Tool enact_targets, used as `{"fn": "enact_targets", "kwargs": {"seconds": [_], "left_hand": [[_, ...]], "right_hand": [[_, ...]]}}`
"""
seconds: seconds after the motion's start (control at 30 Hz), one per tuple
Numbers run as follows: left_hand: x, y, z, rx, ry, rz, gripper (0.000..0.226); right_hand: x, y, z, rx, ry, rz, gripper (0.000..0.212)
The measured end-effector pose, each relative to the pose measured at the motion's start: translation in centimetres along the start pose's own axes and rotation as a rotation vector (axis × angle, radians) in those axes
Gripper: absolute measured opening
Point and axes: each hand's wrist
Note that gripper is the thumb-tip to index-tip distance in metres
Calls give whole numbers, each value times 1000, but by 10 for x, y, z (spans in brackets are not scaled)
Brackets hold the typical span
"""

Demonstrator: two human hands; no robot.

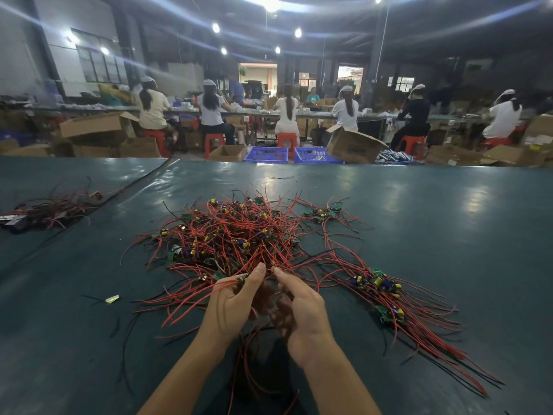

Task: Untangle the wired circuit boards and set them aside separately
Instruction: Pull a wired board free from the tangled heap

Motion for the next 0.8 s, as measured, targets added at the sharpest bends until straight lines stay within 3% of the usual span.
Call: {"fn": "enact_targets", "kwargs": {"seconds": [0.1,0.27,0.47,0.63,0.8], "left_hand": [[0,4,1,7,-11,28,54],[-2,11,2,-11,6,130,49],[2,10,3,-34,-12,131,48],[-3,5,0,-205,56,447,36],[-11,3,-5,-291,51,719,19]], "right_hand": [[-2,-4,-2,26,40,5,9],[-24,-27,-13,11,162,-152,25],[-39,-40,-18,-61,169,-306,12],[-33,-34,-18,-107,203,-271,22],[-31,-32,-16,-203,155,-211,13]]}}
Point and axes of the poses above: each hand's wrist, its own z-axis away from the middle knuckle, its own x-axis out of the palm, y = z × x, and after that the axes turned 1 degree about -x, right-handed
